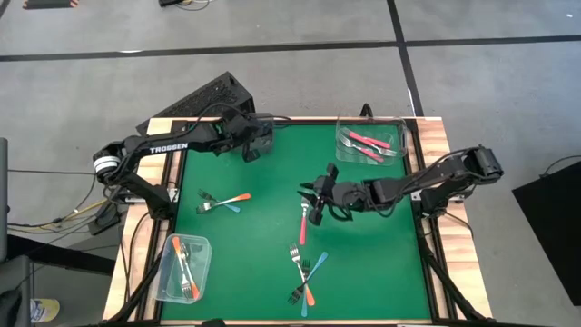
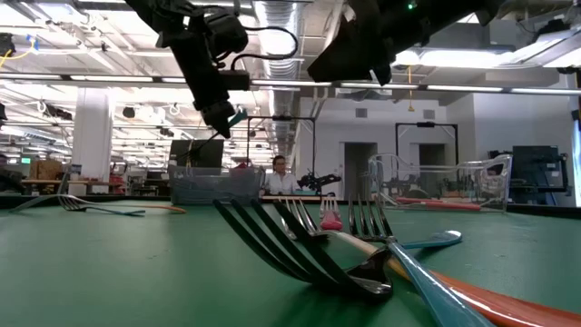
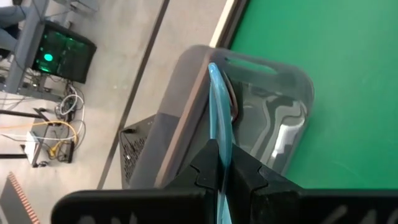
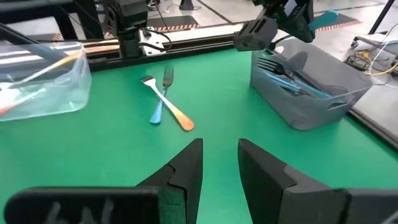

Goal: Sort silverware by color (type)
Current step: Put the blue fork into the black bin, then put the orange fork into the white bin

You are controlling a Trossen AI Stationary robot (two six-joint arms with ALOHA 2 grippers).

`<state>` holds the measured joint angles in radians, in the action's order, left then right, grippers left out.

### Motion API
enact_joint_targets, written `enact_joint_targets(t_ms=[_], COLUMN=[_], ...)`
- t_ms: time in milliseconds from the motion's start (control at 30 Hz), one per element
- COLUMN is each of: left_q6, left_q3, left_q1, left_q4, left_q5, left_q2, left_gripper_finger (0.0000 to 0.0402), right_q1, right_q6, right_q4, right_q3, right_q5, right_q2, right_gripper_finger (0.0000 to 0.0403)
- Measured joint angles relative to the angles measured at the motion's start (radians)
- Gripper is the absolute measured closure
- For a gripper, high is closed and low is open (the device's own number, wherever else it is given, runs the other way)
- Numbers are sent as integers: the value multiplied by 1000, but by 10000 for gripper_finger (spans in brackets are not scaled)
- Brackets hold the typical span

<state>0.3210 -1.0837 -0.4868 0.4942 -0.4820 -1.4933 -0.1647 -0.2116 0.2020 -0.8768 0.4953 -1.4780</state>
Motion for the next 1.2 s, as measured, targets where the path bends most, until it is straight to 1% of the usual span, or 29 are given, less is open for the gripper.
enact_joint_targets(t_ms=[167, 267, 367, 433, 533, 600, 700, 767, 833, 933, 1033, 1200], left_q6=[7, 42, 127, 149, 153, 140, 107, 42, -9, -58, -97, -141], left_q3=[18, 28, 49, 59, 59, 59, 59, 59, 59, 59, 59, 59], left_q1=[-17, -30, -53, -76, -104, -113, -115, -115, -113, -93, -51, 61], left_q4=[3, 1, -80, -127, -175, -177, -175, -157, -132, -91, -70, -95], left_q5=[5, -2, -21, -8, 69, 96, 73, 32, 24, 25, 39, 114], left_q2=[0, 0, 1, 0, 1, 0, 0, 0, 4, 19, 48, 132], left_gripper_finger=[401, 401, 401, 398, 376, 353, 317, 296, 282, 275, 274, 274], right_q1=[-7, -13, -13, -13, -19, -25, -35, -42, -46, -52, -52, -47], right_q6=[-51, -53, -60, -74, -79, -79, -84, -93, -103, -109, -137, -220], right_q4=[10, 12, 26, 27, 26, 26, 26, 24, 17, -5, -88, -213], right_q3=[0, 0, 0, 0, 0, 0, 0, 0, 0, -1, -1, -1], right_q5=[0, 1, 1, 1, 2, 3, 3, 3, 5, 8, 2, 0], right_q2=[0, 0, 0, 0, 0, 1, 1, 1, 1, 1, 1, 1], right_gripper_finger=[276, 276, 276, 276, 276, 276, 276, 276, 276, 276, 276, 276])
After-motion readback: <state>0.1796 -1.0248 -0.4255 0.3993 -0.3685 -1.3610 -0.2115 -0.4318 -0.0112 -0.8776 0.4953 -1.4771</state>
